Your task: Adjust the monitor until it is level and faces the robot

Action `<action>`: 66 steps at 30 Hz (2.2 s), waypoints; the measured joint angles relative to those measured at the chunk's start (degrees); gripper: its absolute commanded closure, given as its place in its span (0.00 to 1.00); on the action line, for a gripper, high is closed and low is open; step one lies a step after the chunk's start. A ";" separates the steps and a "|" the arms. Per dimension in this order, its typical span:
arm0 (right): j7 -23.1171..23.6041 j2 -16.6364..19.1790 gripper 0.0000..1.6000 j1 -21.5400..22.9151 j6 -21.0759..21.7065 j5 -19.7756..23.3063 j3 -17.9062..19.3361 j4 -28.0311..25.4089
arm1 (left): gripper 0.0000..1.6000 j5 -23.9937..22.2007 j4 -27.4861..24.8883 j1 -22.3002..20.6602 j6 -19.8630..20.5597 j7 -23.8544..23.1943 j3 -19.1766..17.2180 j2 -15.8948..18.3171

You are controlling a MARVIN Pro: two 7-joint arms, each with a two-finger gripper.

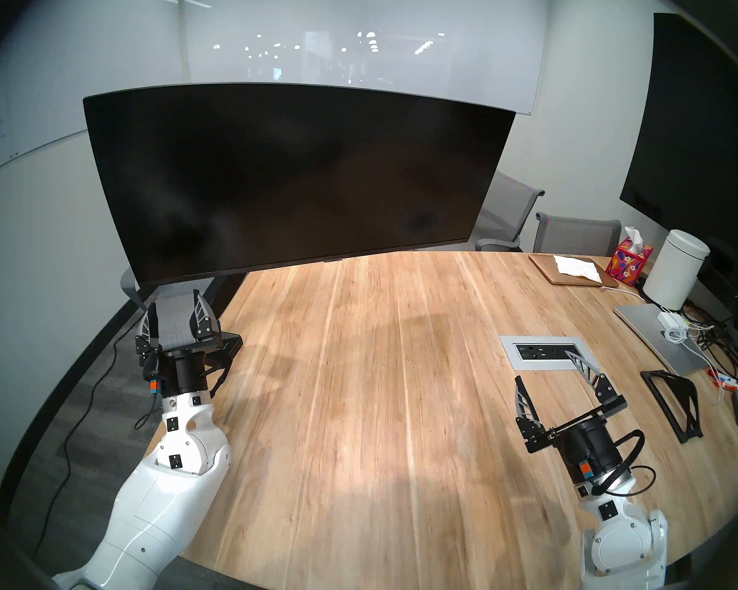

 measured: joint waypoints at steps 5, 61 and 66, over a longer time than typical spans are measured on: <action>0.00 0.00 0.00 0.00 0.00 0.00 0.00 0.00 | 1.00 1.29 -0.01 -1.58 1.28 0.74 0.10 -0.77; 0.00 0.00 0.00 0.00 0.00 0.00 0.00 0.00 | 1.00 -0.57 7.30 -8.81 -0.85 -3.07 -4.81 2.89; 0.00 0.00 0.00 0.00 0.00 0.00 0.00 0.00 | 1.00 -0.91 8.91 -10.06 -0.85 -4.73 -5.03 1.95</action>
